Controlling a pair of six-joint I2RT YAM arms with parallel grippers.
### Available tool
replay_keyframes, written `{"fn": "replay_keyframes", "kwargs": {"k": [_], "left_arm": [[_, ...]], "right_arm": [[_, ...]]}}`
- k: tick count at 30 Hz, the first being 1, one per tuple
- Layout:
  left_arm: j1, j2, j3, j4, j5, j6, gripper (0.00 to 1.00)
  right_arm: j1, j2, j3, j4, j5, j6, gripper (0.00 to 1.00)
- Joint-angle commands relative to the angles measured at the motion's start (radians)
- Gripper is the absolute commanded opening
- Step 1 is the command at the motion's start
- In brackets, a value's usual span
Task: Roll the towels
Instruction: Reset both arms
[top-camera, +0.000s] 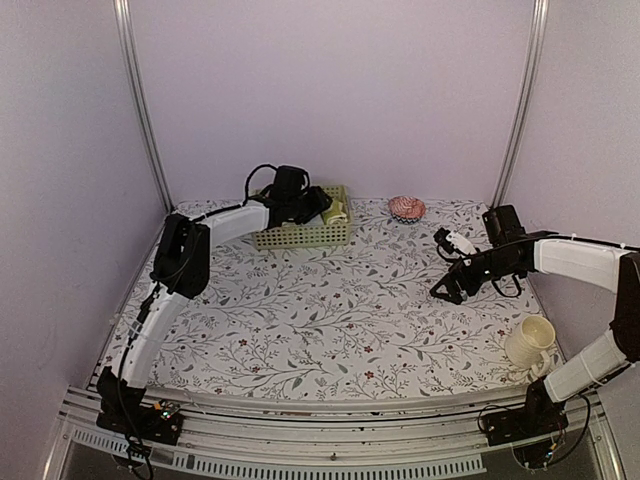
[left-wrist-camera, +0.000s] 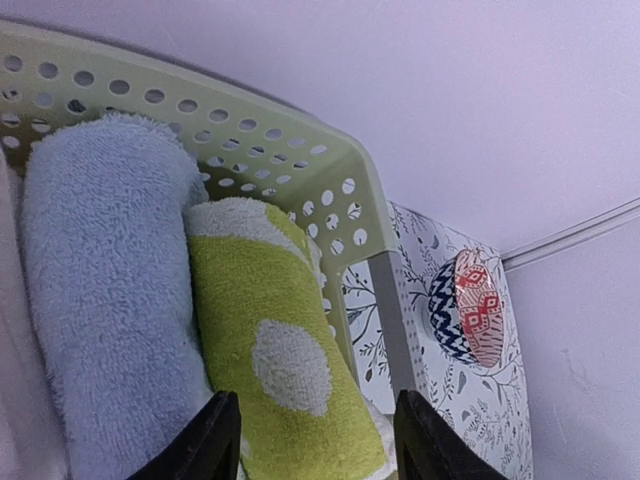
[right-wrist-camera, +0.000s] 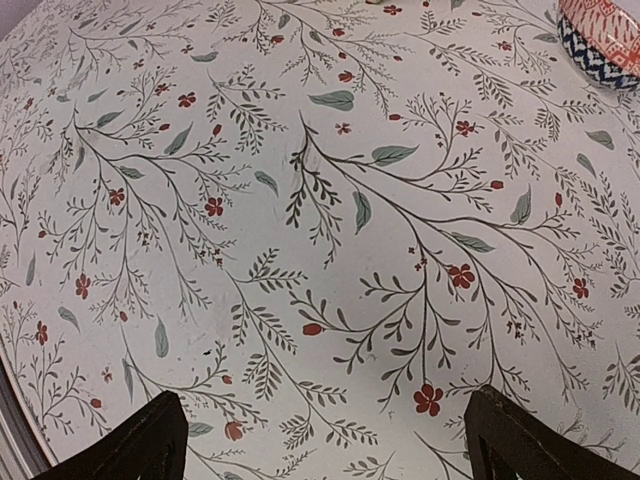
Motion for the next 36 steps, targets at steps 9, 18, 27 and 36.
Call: {"fn": "replay_keyframes", "kwargs": {"k": [9,18,27,36], "left_arm": [[-0.019,-0.379,-0.240,-0.118,-0.045,0.305,0.53],[-0.018,-0.806,-0.626,-0.148,-0.153,0.678,0.60],[-0.018,-1.078,-0.880,-0.177,-0.262,0.850,0.64],[-0.018,-1.319,-1.142,-0.026,-0.282,0.891,0.71]], "right_arm": [[-0.146,-0.065,0.150,-0.014,-0.039,0.091,0.99],[-0.302,-0.057,0.341,0.078,-0.021,0.241,0.99],[-0.350,-0.145,0.391,0.274,-0.042,0.437,0.99],[-0.350,-0.302,0.156,0.429,0.059,0.553,0.99]]}}
